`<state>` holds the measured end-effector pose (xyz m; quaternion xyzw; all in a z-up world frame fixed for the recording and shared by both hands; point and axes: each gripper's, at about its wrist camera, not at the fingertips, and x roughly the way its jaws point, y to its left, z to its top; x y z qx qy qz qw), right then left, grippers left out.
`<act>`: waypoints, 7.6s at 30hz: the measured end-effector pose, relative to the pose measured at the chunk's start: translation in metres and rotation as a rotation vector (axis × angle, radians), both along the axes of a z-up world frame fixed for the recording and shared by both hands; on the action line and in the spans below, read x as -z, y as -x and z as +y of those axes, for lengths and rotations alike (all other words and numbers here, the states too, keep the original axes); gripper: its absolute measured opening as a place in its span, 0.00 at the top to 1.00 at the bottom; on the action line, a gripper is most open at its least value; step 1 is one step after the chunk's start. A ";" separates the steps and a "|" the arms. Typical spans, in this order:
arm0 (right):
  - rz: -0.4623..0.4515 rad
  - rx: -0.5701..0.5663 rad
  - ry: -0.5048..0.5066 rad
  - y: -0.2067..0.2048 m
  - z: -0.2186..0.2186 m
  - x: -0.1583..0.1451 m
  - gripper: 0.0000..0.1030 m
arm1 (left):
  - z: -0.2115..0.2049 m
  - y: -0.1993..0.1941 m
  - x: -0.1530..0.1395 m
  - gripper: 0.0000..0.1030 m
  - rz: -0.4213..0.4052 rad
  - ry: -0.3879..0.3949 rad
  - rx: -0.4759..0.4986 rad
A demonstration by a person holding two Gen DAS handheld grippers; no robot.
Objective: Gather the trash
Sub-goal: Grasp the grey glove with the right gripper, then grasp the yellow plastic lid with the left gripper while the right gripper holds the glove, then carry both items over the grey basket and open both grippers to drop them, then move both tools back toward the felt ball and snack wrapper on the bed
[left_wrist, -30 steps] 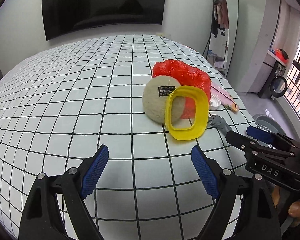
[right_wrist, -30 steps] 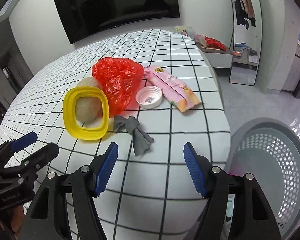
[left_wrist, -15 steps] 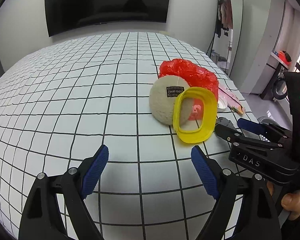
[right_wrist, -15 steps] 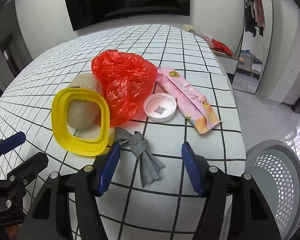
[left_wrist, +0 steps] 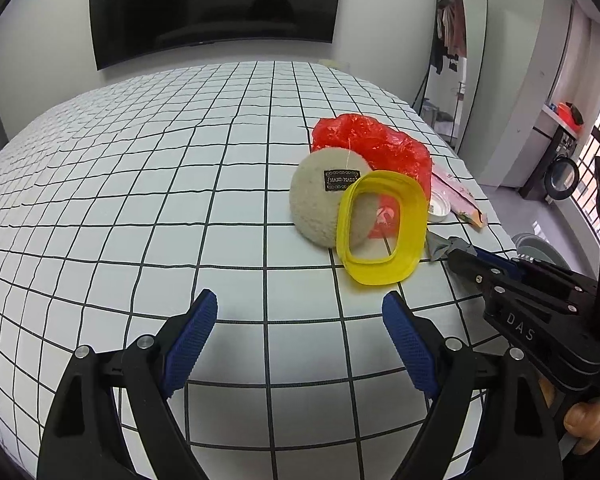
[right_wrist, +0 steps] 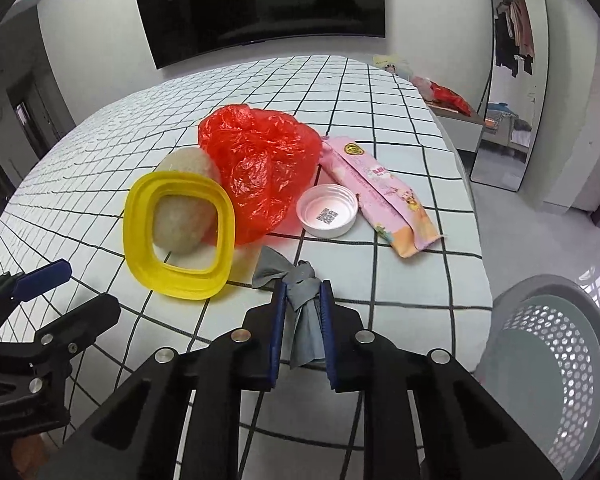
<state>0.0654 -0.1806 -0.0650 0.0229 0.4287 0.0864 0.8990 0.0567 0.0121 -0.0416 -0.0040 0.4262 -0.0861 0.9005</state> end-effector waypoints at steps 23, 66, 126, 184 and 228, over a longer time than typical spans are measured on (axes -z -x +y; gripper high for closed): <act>-0.042 0.181 -0.160 0.069 -0.090 -0.009 0.84 | -0.076 -0.030 0.004 0.17 -0.022 -0.082 0.025; -0.062 0.346 -0.164 0.125 -0.146 -0.010 0.84 | -0.140 0.032 -0.023 0.36 -0.104 -0.033 0.292; -0.028 0.600 -0.174 0.171 -0.252 0.018 0.83 | -0.287 0.054 0.024 0.35 -0.017 -0.135 0.583; -0.062 0.603 -0.166 0.170 -0.247 0.010 0.45 | -0.272 0.050 0.013 0.20 -0.026 -0.112 0.515; -0.118 0.627 -0.033 0.182 -0.192 -0.020 0.17 | -0.217 0.067 -0.020 0.16 -0.129 -0.064 0.405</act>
